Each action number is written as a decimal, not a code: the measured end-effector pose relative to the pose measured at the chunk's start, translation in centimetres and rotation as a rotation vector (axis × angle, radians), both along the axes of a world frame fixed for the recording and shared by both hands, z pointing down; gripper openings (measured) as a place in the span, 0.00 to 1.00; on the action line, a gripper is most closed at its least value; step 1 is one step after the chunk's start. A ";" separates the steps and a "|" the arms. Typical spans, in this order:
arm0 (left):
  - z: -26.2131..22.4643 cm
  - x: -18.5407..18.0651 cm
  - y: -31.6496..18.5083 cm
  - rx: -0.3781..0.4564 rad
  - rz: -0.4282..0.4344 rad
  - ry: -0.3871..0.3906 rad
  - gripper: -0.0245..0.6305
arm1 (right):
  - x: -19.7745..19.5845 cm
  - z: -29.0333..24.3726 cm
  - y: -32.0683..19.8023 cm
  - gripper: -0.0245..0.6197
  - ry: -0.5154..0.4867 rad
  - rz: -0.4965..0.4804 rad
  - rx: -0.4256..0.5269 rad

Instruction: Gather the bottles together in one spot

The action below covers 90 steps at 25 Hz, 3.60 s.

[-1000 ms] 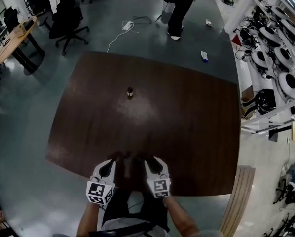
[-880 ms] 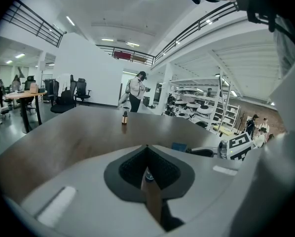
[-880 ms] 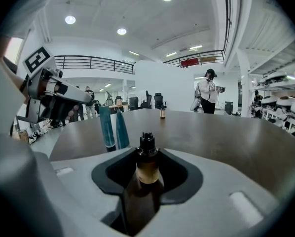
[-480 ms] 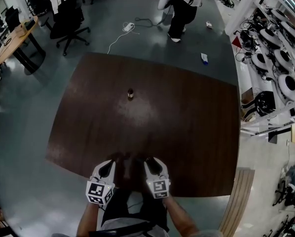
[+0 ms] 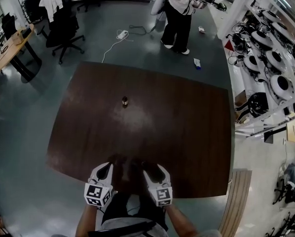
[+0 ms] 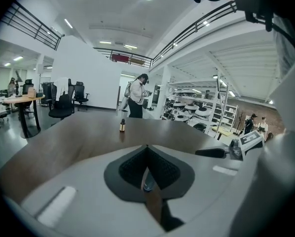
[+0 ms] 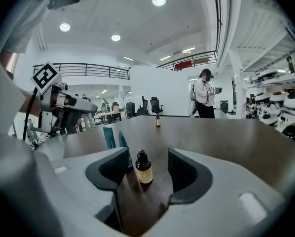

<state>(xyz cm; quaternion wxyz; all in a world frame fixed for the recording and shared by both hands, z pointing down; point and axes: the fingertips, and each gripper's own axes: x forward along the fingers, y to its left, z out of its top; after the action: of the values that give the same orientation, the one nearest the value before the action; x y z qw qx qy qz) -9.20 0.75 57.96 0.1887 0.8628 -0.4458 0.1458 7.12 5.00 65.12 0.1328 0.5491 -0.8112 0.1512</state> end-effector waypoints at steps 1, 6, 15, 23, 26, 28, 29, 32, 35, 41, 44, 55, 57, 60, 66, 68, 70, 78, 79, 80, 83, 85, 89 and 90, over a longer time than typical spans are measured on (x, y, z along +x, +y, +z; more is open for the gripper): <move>-0.4 0.3 -0.1 0.005 0.005 0.003 0.04 | 0.4 -0.9 0.3 0.42 -0.005 0.006 0.010; -2.4 2.0 -0.5 0.032 0.029 0.021 0.04 | 2.8 -5.0 0.6 0.26 -0.031 0.052 0.052; -4.6 5.8 -0.9 0.076 -0.013 0.039 0.04 | 6.1 -9.2 -2.0 0.04 -0.075 0.004 0.124; -6.1 4.3 -1.7 0.117 -0.205 0.060 0.04 | 6.4 -11.7 -6.2 0.04 -0.062 -0.165 0.143; -6.4 3.8 -1.8 0.117 -0.259 0.068 0.04 | 7.0 -12.5 -7.9 0.04 -0.067 -0.180 0.160; -6.5 3.3 -2.1 0.120 -0.278 0.059 0.04 | 6.9 -12.7 -9.0 0.04 -0.078 -0.190 0.158; -6.6 3.0 -2.4 0.123 -0.286 0.054 0.04 | 6.8 -12.8 -9.7 0.04 -0.084 -0.196 0.157; -6.6 2.1 -3.4 0.121 -0.308 0.047 0.04 | 6.2 -12.9 -11.7 0.04 -0.092 -0.215 0.151; -6.6 1.0 -4.2 0.115 -0.320 0.043 0.04 | 5.2 -13.3 -14.0 0.04 -0.080 -0.240 0.167; -4.7 -1.1 -6.5 0.083 -0.324 0.018 0.04 | 2.4 -11.7 -20.3 0.04 -0.041 -0.280 0.178; -3.6 -2.2 -7.4 0.061 -0.332 0.020 0.04 | 1.0 -9.5 -22.8 0.04 -0.021 -0.297 0.151; -0.1 -4.1 -10.4 -0.019 -0.344 0.023 0.04 | -2.2 -3.2 -28.2 0.04 0.005 -0.328 0.047; 0.6 -4.5 -11.1 -0.032 -0.341 0.019 0.04 | -2.9 -2.5 -28.9 0.04 0.007 -0.334 0.037; 1.4 -5.3 -12.1 -0.050 -0.337 0.016 0.04 | -3.9 -1.5 -30.1 0.04 0.004 -0.343 0.027; 3.3 -5.8 -12.9 -0.082 -0.337 0.011 0.04 | -4.5 0.8 -32.0 0.04 0.010 -0.337 0.008; 3.7 -5.9 -13.0 -0.092 -0.341 0.014 0.04 | -4.6 1.4 -32.6 0.08 0.006 -0.341 -0.002; 4.1 -5.9 -12.9 -0.104 -0.341 0.015 0.04 | -4.9 2.0 -33.0 0.12 0.009 -0.348 -0.007; 4.8 -7.1 -13.1 -0.127 -0.349 0.012 0.04 | -6.9 3.4 -34.6 0.30 0.021 -0.361 -0.018; 5.0 -7.3 -13.1 -0.130 -0.350 0.011 0.04 | -7.2 3.7 -34.8 0.34 0.026 -0.361 -0.021; 5.1 -7.5 -13.1 -0.132 -0.350 0.011 0.04 | -7.4 4.0 -34.9 0.34 0.032 -0.361 -0.022; 5.1 -7.7 -12.9 -0.137 -0.348 0.010 0.04 | -7.9 4.0 -35.0 0.36 0.051 -0.369 -0.023; 5.1 -7.8 -13.0 -0.137 -0.347 0.010 0.04 | -8.2 3.6 -35.2 0.36 0.056 -0.381 -0.023; 5.4 -8.1 -13.0 -0.143 -0.350 0.007 0.04 | -8.5 3.8 -35.6 0.36 0.065 -0.385 -0.028; 5.5 -8.1 -13.0 -0.145 -0.351 0.006 0.04 | -8.5 3.8 -35.7 0.36 0.065 -0.383 -0.031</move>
<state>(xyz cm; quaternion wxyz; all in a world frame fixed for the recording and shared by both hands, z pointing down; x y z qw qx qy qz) -17.29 -12.22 63.46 0.2743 0.7564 -0.5771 0.1398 -1.35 -30.75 68.95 0.1939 0.3874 -0.8936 0.1179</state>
